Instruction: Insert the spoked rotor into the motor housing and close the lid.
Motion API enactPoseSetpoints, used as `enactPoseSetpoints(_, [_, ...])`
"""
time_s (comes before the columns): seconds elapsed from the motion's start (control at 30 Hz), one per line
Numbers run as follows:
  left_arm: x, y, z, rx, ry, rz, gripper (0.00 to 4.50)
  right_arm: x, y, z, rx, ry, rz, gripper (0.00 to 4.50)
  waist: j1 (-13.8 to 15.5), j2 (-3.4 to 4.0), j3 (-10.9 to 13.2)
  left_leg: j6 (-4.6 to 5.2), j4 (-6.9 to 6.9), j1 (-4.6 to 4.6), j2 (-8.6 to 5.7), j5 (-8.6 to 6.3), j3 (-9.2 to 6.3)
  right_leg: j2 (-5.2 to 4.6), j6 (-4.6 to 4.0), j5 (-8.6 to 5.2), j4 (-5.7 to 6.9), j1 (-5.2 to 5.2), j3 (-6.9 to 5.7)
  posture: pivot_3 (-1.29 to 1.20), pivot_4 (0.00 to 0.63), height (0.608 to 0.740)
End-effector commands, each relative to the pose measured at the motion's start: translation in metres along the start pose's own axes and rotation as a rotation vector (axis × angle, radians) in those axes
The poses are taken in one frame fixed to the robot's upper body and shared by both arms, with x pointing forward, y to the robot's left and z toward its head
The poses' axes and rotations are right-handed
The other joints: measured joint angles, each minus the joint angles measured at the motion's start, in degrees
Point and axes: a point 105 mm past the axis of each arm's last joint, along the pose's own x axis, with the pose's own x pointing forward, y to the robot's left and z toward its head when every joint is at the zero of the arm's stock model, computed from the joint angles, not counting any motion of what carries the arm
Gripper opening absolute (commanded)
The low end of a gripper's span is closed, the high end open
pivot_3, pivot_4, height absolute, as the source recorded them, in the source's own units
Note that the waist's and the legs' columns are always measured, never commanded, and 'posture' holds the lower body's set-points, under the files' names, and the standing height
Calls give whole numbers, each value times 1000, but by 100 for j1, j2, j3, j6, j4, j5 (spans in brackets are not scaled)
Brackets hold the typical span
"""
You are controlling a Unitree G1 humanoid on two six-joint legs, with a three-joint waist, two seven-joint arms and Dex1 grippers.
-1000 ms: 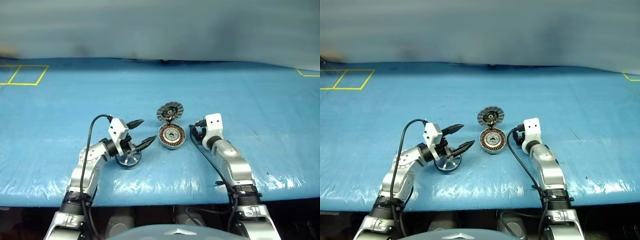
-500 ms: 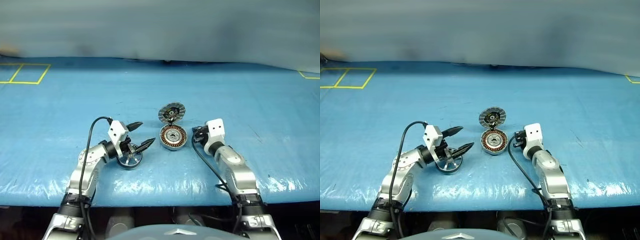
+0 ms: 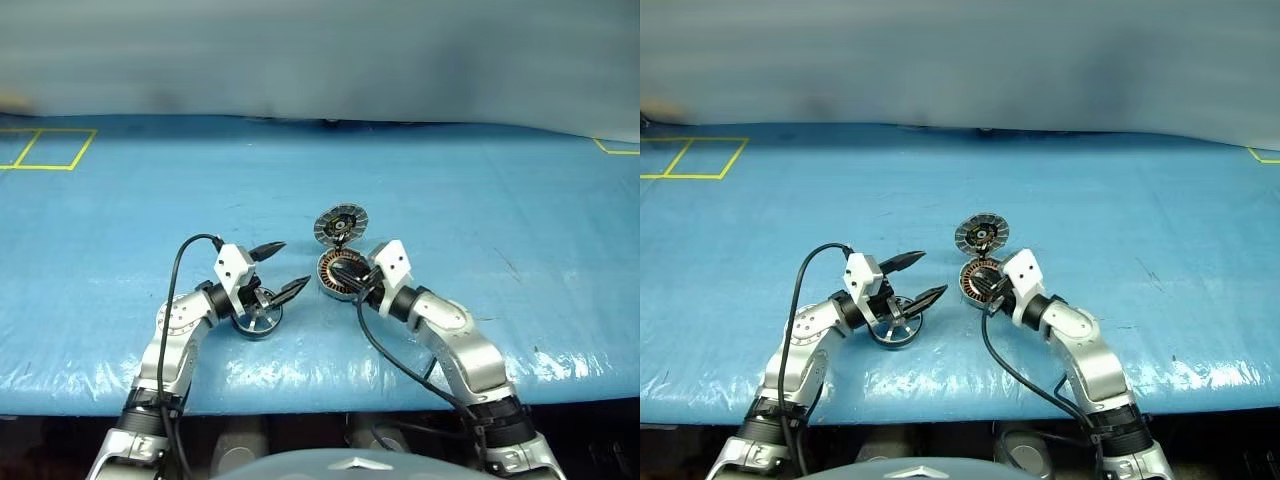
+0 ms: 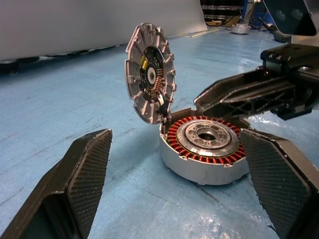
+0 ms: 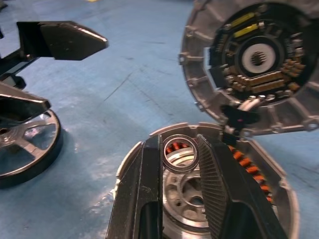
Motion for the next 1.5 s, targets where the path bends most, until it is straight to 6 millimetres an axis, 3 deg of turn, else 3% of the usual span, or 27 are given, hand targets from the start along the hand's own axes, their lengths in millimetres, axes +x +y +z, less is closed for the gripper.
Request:
enactPoseSetpoints(0.03, [0, -5, 3, -15, -8, -29, 4337, 4, -3, 7, -48, -17, -12, 654, -1, 0, 0, 0, 1, 0, 0, 0, 1, 0, 1, 0, 0, 0, 0, 0, 150, 740])
enactPoseSetpoints(0.9, [-2, -6, 0, -38, 0, -42, 4337, -6, -24, -7, -93, 76, -84, 654, -1, -2, 1, 0, 0, 0, 0, 0, 0, 0, 11, -7, -2, 0, 0, 0, 150, 740])
enactPoseSetpoints(1.17, [-3, -7, -1, -40, 6, -38, 4337, -3, -16, 4, -65, 12, -52, 654, -4, -2, 2, 0, -1, 0, 0, 0, 0, 1, 13, -9, -2, -1, 0, 0, 150, 740])
enactPoseSetpoints(1.47, [-3, -6, -2, -37, 9, -35, 4337, -6, -16, -3, -57, 54, -42, 654, 1, -3, 2, 0, -2, -2, 0, 0, 0, 0, 13, -9, -4, -2, -1, 0, 150, 740])
enactPoseSetpoints(1.5, [-3, -6, -2, -35, 10, -34, 4337, -6, -17, -3, -65, 57, -45, 1004, 1, -3, 2, 0, -1, -2, 0, 0, 0, 0, 14, -10, -4, -2, 0, 0, 150, 740])
